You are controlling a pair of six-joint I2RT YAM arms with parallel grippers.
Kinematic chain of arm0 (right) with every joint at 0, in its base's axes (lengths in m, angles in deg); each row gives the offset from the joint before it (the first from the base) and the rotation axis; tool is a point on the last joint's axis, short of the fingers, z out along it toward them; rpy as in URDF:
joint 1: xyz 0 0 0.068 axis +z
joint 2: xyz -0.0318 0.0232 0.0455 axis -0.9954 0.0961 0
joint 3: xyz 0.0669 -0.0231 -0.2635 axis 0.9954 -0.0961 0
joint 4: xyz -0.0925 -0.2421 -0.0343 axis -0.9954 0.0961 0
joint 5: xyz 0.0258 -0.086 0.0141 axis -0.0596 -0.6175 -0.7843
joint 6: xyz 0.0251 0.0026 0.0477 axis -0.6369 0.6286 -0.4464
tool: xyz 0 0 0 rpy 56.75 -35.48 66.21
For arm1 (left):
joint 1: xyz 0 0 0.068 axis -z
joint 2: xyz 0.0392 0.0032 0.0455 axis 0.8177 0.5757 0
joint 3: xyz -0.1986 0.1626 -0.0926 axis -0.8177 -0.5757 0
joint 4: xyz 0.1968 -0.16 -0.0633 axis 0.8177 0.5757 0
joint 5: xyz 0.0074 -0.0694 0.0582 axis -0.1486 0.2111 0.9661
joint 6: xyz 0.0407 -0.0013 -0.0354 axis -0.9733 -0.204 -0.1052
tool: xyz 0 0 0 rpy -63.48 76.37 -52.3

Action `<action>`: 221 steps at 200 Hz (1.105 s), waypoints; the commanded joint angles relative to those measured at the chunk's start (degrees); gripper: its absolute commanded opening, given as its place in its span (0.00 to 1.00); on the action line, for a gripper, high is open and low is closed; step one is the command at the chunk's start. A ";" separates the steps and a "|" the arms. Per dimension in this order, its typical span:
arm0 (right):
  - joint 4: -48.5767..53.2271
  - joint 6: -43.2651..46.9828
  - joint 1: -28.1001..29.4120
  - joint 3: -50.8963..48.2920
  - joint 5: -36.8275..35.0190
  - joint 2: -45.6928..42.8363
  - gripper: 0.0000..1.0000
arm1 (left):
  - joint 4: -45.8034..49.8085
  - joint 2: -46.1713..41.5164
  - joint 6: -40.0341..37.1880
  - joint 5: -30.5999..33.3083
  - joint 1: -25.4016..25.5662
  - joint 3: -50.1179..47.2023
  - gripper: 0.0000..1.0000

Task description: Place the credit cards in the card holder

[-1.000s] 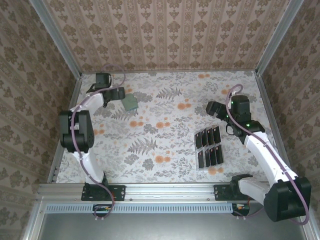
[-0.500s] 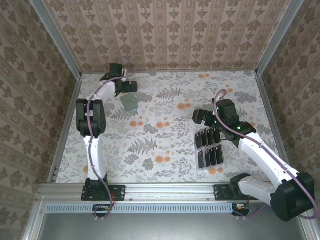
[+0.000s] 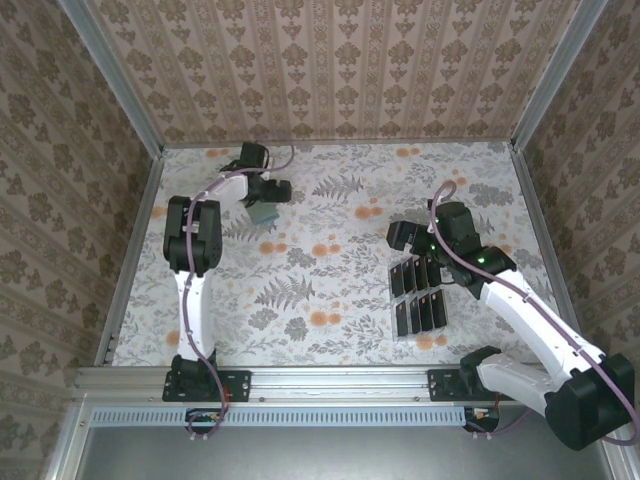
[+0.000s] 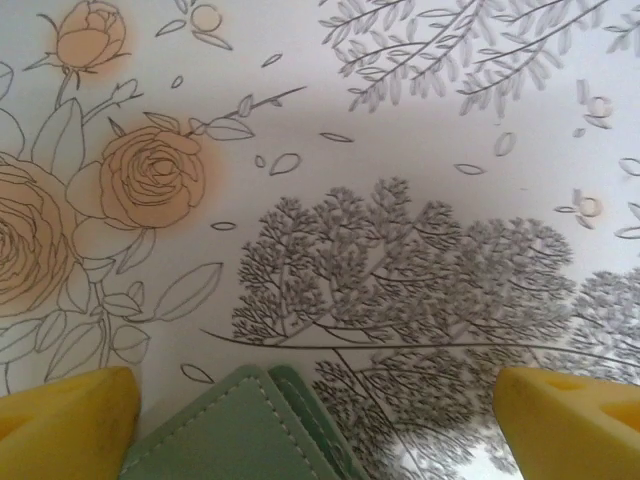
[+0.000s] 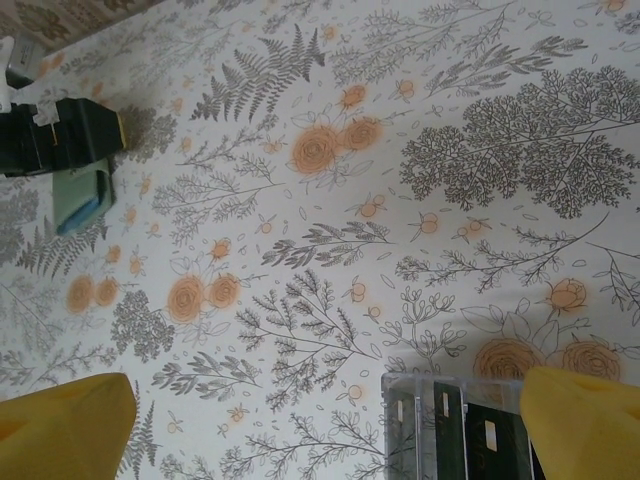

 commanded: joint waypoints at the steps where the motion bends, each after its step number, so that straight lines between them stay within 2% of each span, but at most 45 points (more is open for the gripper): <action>1: 2.00 -1.21 0.60 2.26 -1.32 -2.24 1.00 | 0.15 -4.42 2.29 -1.03 1.71 -6.66 1.00; 52: 2.72 -1.81 1.35 1.25 -1.05 -4.12 1.00 | -6.21 -13.97 6.75 -0.30 7.09 -19.61 1.00; 79: 3.68 -2.76 1.90 0.53 -0.20 -4.88 1.00 | -9.46 -18.42 9.95 0.78 10.88 -26.68 1.00; 86: 3.91 -3.03 2.22 0.44 0.07 -5.06 1.00 | -10.37 -19.40 10.76 0.85 13.56 -28.32 1.00; 135: 5.38 -3.87 5.17 0.55 0.85 -4.20 0.98 | -13.05 -24.88 16.32 3.65 20.99 -34.11 1.00; 162: 4.79 -4.13 7.41 1.72 1.08 0.44 0.96 | -11.72 -31.34 20.29 8.37 20.73 -36.97 1.00; 187: 2.87 -3.98 10.33 4.11 0.93 7.98 0.94 | -7.50 -37.32 23.36 11.80 18.10 -38.61 1.00; 202: 2.09 -3.70 12.44 6.64 -0.46 13.68 0.93 | -5.55 -40.00 24.94 10.92 15.24 -39.68 1.00; 221: 1.55 -2.50 14.57 11.59 -0.86 22.16 0.90 | -3.68 -42.26 26.34 6.66 10.22 -40.84 1.00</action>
